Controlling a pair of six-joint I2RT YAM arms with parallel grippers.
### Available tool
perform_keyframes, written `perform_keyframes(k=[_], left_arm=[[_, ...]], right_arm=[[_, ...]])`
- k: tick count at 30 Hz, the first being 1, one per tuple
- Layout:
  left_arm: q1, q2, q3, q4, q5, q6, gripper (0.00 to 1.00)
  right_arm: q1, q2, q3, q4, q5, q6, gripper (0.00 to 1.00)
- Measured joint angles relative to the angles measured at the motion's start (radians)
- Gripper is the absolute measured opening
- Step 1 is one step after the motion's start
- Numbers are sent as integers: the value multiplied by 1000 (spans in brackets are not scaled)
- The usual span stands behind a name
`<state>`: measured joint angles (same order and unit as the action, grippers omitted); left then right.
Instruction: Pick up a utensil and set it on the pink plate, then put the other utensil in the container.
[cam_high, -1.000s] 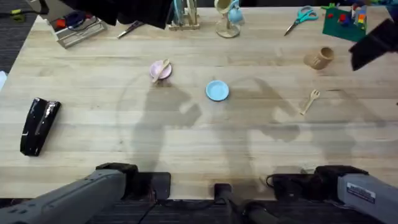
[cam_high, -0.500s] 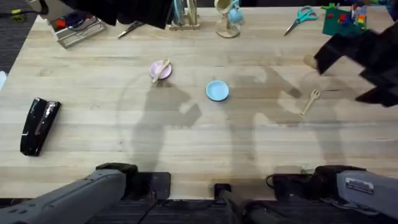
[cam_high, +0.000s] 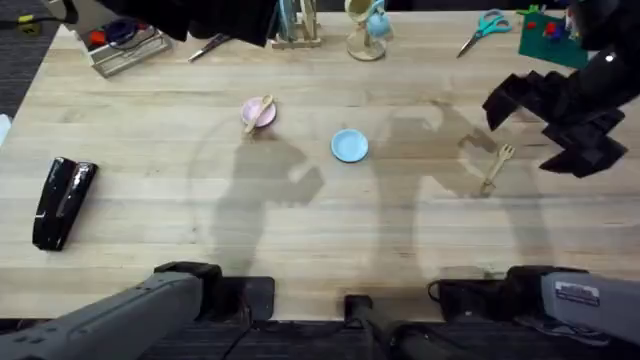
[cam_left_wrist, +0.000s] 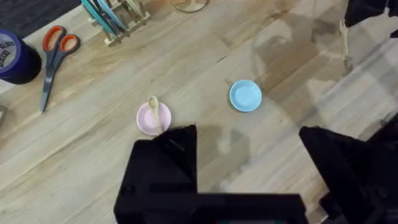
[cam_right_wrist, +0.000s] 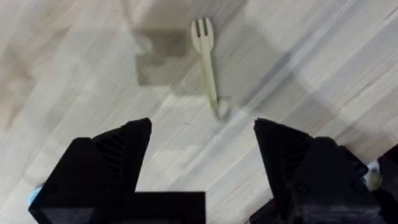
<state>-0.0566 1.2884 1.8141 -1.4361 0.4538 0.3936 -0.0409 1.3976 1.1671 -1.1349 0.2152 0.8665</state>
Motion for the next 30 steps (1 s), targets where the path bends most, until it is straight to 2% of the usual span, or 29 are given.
perform_keyframes(k=[10,12,20,30], left_arm=[[0,0,0,0,0,0,993],[0,0,0,0,0,0,993],[0,0,0,0,0,0,993],[0,0,0,0,0,0,993]], right_arm=[[-74,140,-9,79,-3,-76,995],[-78,153,-56,164,-12,-102,995],[-78,157,-196,283,-51,-123,995],[-80,195,-201,324,-60,-136,995]])
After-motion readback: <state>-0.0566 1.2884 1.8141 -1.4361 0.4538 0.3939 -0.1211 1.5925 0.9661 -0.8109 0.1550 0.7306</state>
